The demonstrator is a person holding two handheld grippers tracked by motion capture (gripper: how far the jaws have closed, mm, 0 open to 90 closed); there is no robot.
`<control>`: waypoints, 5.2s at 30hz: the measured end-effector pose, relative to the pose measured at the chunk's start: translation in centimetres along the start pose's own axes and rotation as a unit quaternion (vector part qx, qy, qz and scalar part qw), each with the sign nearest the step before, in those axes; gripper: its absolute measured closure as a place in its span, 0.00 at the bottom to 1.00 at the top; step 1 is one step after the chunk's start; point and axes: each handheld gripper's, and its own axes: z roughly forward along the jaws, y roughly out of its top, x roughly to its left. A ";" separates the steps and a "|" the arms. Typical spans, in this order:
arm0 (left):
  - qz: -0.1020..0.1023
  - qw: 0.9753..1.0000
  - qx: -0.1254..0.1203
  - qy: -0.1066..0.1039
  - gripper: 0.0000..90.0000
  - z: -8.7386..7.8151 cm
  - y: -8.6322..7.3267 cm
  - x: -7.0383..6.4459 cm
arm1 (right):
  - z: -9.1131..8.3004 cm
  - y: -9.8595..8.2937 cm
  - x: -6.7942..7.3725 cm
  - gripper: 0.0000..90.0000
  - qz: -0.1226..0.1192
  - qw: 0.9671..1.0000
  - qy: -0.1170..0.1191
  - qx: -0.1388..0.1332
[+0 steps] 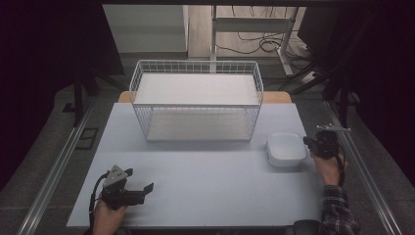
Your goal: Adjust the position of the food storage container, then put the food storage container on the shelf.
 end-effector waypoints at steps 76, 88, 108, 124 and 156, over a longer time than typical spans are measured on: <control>-0.007 1.000 0.009 -0.015 0.04 -0.1 0.0 -0.1 | -0.3 -1.4 23.7 0.98 -0.181 0.946 0.263 0.050; 0.002 0.999 0.015 -0.043 0.06 -0.2 0.3 -0.8 | -3.3 -2.7 21.2 0.64 -0.157 0.959 0.237 -0.014; 0.053 0.997 0.013 -0.058 0.02 0.4 0.3 -1.9 | -4.3 -5.9 20.7 0.03 -0.177 0.956 0.231 -0.040; 0.060 0.995 0.021 -0.080 0.03 2.2 2.0 -3.3 | -3.6 -4.9 20.9 0.02 -0.162 0.956 0.242 -0.039; 0.098 0.985 0.065 -0.125 0.07 10.3 9.3 -5.0 | 1.0 -0.2 25.3 0.06 -0.135 0.944 0.300 0.037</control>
